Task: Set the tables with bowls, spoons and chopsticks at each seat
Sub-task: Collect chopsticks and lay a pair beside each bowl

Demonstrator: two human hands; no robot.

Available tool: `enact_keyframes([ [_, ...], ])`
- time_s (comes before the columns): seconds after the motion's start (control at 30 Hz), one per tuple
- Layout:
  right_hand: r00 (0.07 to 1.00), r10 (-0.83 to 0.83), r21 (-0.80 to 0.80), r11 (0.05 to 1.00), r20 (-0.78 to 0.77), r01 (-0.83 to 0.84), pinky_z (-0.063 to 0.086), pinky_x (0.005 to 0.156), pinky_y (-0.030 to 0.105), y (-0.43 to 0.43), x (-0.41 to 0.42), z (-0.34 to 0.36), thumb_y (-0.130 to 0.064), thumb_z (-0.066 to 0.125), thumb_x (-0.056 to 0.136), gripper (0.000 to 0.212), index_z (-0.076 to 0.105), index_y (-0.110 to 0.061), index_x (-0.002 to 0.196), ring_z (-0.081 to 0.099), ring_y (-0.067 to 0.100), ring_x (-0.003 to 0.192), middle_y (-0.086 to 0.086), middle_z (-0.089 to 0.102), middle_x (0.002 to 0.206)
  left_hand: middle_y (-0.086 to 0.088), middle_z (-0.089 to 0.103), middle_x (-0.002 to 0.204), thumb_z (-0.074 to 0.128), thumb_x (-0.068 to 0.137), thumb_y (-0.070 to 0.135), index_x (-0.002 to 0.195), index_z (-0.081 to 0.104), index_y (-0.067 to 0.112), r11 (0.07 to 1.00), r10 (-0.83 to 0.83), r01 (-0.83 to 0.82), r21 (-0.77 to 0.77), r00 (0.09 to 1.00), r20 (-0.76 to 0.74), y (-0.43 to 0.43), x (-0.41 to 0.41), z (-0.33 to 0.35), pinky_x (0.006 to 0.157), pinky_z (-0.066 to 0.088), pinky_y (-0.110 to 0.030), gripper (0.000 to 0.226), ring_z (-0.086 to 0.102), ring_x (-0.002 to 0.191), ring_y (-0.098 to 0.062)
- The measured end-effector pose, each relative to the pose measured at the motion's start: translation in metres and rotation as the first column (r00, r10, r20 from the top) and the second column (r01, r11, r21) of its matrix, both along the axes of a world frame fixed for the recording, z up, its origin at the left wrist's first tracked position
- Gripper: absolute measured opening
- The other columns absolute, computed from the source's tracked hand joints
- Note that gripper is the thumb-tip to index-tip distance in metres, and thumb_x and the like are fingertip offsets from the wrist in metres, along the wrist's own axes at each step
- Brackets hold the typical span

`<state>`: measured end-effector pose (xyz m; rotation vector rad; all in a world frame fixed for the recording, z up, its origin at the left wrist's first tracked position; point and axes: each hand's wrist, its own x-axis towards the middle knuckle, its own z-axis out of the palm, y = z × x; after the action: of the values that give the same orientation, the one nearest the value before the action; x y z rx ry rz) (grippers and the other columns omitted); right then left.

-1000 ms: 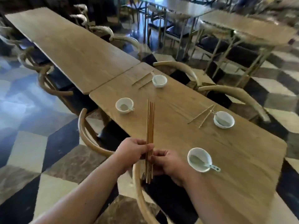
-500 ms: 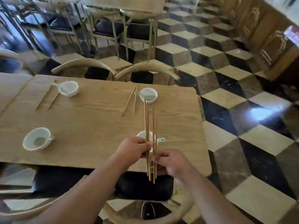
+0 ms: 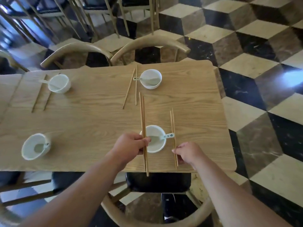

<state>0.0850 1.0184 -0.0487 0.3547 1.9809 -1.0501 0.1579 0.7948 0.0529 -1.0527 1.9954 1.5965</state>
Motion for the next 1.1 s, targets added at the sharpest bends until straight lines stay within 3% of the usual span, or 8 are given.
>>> enact_keyframes([
  [0.1,0.998,0.018,0.065,0.998,-0.064,-0.013,0.065,0.077,0.047,-0.004,-0.001,-0.001,-0.027,0.087,0.086,0.019,0.077,-0.011,0.087,0.073,0.027,0.068,0.008,0.077,0.076,0.000,0.078,0.079,0.080,0.097,0.026,0.087,0.083,0.009,1.000,-0.022,0.022,0.015,1.000,0.008,-0.005,-0.004,-0.007,0.084,0.066,-0.031,0.020,0.074,0.080,-0.014],
  [0.23,0.970,-0.025,0.180,0.981,-0.243,0.070,0.059,0.062,0.035,0.005,0.005,0.032,-0.030,0.073,0.099,0.012,0.078,-0.020,0.093,0.070,0.021,0.059,0.002,0.075,0.067,-0.001,0.081,0.084,0.078,0.099,0.023,0.085,0.082,0.012,0.997,-0.029,0.030,0.066,0.999,-0.015,-0.017,-0.005,-0.004,0.076,0.064,-0.023,0.018,0.075,0.077,-0.009],
  [0.33,0.915,-0.143,0.046,0.984,-0.377,0.173,0.058,0.059,0.036,-0.015,0.013,0.065,-0.024,0.068,0.102,0.022,0.078,-0.017,0.084,0.064,0.016,0.050,0.007,0.074,0.065,-0.003,0.083,0.088,0.078,0.098,0.024,0.085,0.083,0.014,0.994,-0.029,0.034,0.106,0.998,-0.049,-0.038,0.000,-0.001,0.081,0.065,-0.026,0.017,0.076,0.083,-0.013],
  [0.43,0.959,-0.186,-0.243,0.961,-0.212,0.132,0.058,0.056,0.035,-0.073,0.028,0.103,-0.017,0.070,0.101,0.016,0.080,-0.007,0.095,0.063,0.016,0.056,0.010,0.077,0.080,-0.008,0.084,0.103,0.077,0.099,0.023,0.087,0.084,0.013,0.989,0.008,0.004,0.145,0.996,-0.085,-0.074,0.012,0.006,0.090,0.065,-0.034,0.017,0.079,0.099,-0.022],
  [0.53,0.998,0.020,-0.312,0.949,-0.062,-0.039,0.059,0.059,0.028,-0.150,0.057,0.126,-0.017,0.070,0.102,0.021,0.077,0.002,0.106,0.067,0.016,0.068,0.008,0.077,0.089,-0.016,0.082,0.110,0.077,0.099,0.024,0.095,0.083,0.005,0.988,0.017,0.002,0.151,0.992,-0.122,-0.127,0.035,0.019,0.094,0.065,-0.038,0.020,0.078,0.105,-0.028],
  [0.7,0.996,0.076,-0.417,0.907,0.044,-0.051,0.061,0.066,0.032,-0.292,0.129,0.133,-0.017,0.071,0.102,0.025,0.074,0.006,0.109,0.071,0.018,0.072,0.011,0.076,0.092,-0.008,0.081,0.086,0.079,0.097,0.028,0.094,0.083,0.006,0.989,-0.008,0.031,0.142,0.987,-0.159,-0.244,0.084,0.034,0.089,0.067,-0.040,0.022,0.078,0.084,-0.023],
  [0.97,0.997,-0.003,-0.401,0.915,0.073,0.032,0.059,0.062,0.030,-0.421,0.191,0.114,-0.019,0.070,0.102,0.020,0.079,-0.001,0.102,0.069,0.016,0.069,0.008,0.078,0.084,-0.005,0.070,0.070,0.075,0.099,0.038,0.077,0.077,0.013,0.996,-0.061,0.070,0.063,0.989,-0.134,-0.355,0.147,0.014,0.068,0.053,-0.030,0.033,0.062,0.070,-0.017],
  [1.1,0.996,-0.036,-0.322,0.945,0.085,0.061,0.059,0.062,0.031,-0.440,0.195,0.077,-0.024,0.071,0.102,0.021,0.079,-0.005,0.095,0.071,0.015,0.066,0.010,0.078,0.082,-0.009,0.080,0.081,0.070,0.102,0.040,0.086,0.083,0.024,0.999,-0.033,0.032,-0.013,0.996,-0.077,-0.360,0.181,-0.027,0.080,0.063,-0.043,0.026,0.070,0.074,-0.019],
])
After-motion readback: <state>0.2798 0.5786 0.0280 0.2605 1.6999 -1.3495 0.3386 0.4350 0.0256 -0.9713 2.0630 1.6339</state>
